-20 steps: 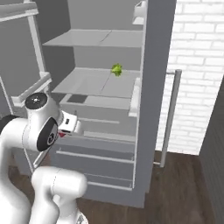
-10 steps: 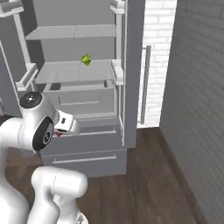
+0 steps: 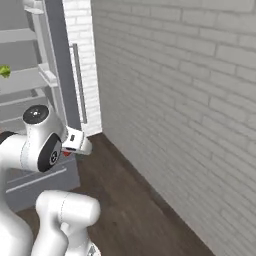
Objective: Take the strawberry from the fridge and place it on top of the pancake, located on the dining counter.
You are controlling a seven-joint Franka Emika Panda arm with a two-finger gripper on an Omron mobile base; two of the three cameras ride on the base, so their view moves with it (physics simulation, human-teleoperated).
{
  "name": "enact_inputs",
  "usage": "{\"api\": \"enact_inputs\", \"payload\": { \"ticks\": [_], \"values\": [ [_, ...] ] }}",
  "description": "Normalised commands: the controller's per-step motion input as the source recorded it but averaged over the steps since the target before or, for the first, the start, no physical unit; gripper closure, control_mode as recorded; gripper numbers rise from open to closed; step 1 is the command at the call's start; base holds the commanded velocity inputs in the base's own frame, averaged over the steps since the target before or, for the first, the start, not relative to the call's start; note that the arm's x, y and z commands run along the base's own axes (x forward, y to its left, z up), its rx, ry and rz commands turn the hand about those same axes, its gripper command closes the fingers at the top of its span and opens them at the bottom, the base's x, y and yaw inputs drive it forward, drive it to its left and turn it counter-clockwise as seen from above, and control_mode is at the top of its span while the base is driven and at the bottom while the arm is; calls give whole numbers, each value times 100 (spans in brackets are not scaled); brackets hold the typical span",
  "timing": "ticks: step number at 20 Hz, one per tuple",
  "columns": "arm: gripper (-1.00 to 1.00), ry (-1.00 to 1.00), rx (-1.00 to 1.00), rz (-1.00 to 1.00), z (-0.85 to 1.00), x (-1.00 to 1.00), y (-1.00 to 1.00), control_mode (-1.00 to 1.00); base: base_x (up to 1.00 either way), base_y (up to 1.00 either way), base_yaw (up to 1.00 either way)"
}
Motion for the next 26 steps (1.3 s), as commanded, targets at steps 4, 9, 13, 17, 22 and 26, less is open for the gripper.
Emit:
{"api": "enact_inputs", "payload": {
  "ticks": [4, 9, 13, 17, 22, 26],
  "values": [
    [100, 0, 0, 0, 0, 0, 0, 100, -50, 0, -86],
    [100, 0, 0, 0, 0, 0, 0, 100, -49, 0, -86],
    [100, 0, 0, 0, 0, 0, 0, 100, -41, 0, -87],
    [100, 0, 0, 0, 0, 0, 0, 100, -29, 0, -91],
    [100, 0, 0, 0, 0, 0, 0, 100, -20, 0, -93],
    [100, 0, 0, 0, 0, 0, 0, 100, -16, 0, -94]
  ]
}}
